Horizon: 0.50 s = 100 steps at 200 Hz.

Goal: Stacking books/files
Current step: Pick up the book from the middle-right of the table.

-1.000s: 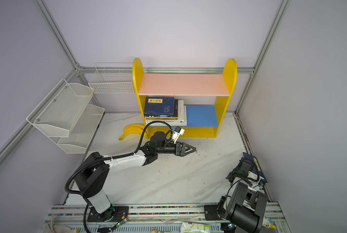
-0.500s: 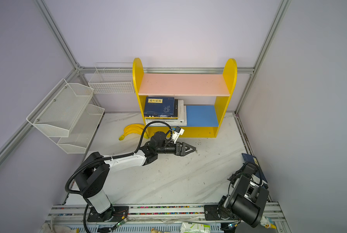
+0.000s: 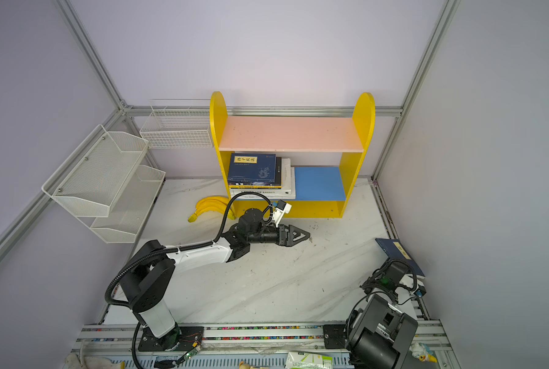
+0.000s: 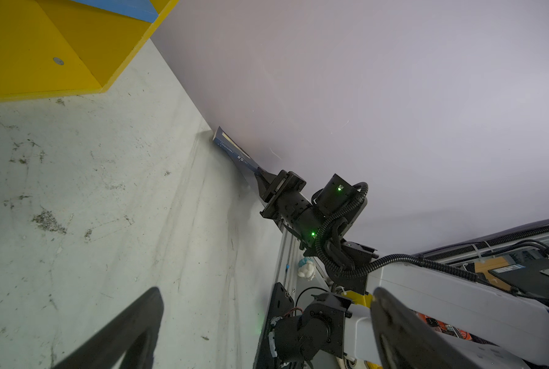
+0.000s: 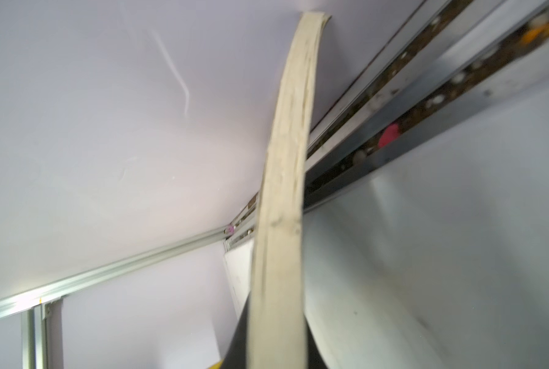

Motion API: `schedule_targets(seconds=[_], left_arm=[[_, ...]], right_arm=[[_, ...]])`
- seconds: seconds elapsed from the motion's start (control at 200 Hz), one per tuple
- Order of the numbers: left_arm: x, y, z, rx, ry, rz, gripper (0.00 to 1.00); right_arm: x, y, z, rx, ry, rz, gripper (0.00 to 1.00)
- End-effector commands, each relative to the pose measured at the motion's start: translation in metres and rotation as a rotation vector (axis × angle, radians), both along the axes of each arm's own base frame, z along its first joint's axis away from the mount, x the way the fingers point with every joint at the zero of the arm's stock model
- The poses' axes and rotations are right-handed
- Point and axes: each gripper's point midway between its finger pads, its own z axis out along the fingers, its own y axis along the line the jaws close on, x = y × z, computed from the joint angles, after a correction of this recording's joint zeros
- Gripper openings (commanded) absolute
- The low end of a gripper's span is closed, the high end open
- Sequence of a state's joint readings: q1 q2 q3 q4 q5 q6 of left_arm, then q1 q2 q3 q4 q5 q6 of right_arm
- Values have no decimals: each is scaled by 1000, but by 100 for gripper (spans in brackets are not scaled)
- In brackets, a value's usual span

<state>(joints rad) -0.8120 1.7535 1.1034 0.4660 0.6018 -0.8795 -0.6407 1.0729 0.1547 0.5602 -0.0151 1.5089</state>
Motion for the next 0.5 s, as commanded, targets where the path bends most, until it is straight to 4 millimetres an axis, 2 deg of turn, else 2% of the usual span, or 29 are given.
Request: schedule_targets(seconds=[0.0, 0.2, 0.33, 0.41, 0.495], left_arm=[[5, -2, 53, -101, -103, 12, 100], [17, 15, 57, -105, -105, 63, 100], [26, 35, 77, -156, -105, 87, 100], [35, 46, 87, -197, -81, 94, 100], [43, 53, 97, -238, -79, 101, 100]], right_arm=[[26, 26, 36, -2, -80, 209, 0], [64, 60, 124, -247, -97, 544, 0], [75, 83, 185, -371, -167, 700, 0], [78, 105, 213, -409, -223, 805, 1], [83, 138, 231, -435, -268, 920, 3]])
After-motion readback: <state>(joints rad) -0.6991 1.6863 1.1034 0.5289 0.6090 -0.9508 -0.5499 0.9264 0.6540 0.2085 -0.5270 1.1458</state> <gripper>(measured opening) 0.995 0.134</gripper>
